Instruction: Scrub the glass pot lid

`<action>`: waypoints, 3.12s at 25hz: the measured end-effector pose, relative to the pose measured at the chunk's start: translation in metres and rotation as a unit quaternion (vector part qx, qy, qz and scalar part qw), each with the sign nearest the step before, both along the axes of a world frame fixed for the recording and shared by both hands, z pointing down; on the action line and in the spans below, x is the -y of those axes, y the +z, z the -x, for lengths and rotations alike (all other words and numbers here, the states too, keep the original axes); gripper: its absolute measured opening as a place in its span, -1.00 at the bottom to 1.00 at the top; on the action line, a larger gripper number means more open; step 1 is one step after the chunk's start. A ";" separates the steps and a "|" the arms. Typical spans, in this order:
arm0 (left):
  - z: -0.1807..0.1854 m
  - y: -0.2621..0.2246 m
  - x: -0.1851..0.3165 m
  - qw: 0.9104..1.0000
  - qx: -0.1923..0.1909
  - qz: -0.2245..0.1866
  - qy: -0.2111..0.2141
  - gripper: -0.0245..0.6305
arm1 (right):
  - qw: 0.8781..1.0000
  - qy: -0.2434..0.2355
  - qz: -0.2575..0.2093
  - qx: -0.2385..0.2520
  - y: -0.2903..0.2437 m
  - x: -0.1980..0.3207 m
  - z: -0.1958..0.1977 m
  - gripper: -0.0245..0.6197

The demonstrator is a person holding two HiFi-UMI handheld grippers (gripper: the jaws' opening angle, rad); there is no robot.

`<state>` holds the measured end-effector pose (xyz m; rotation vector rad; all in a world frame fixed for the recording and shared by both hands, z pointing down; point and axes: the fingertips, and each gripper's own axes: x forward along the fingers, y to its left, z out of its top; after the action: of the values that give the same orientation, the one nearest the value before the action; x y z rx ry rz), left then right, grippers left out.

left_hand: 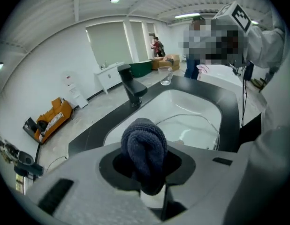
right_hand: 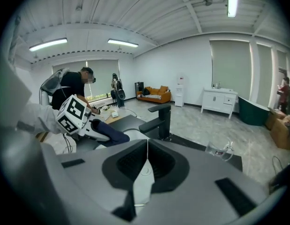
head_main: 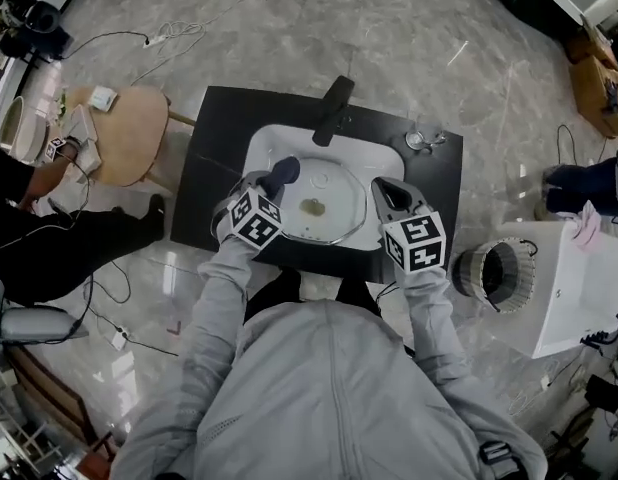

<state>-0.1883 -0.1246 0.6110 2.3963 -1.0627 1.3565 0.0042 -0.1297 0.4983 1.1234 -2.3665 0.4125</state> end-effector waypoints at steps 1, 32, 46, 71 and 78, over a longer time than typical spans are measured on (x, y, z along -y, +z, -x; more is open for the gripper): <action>0.001 0.006 0.003 1.000 0.008 0.005 0.018 -0.64 | 1.000 0.010 0.005 -0.001 0.004 0.000 0.001 -0.83; -0.030 0.183 0.046 0.969 0.127 0.165 0.135 -0.64 | 0.988 0.080 0.130 0.021 0.102 -0.013 -0.025 -0.83; -0.107 0.194 0.031 0.969 0.010 0.223 0.102 -0.64 | 0.984 0.073 0.157 0.033 0.118 -0.022 -0.038 -0.83; -0.171 0.169 -0.021 0.951 -0.058 0.273 0.131 -0.64 | 0.986 0.082 0.144 0.016 0.099 -0.032 -0.047 -0.83; -0.124 0.176 -0.019 0.955 -0.005 0.272 0.121 -0.64 | 0.987 0.075 0.141 0.012 0.095 -0.034 -0.042 -0.83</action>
<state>-0.0638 -0.1053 0.7868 2.1473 -0.3232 1.4710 0.0464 -0.0957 0.5930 1.1673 -2.1647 0.7903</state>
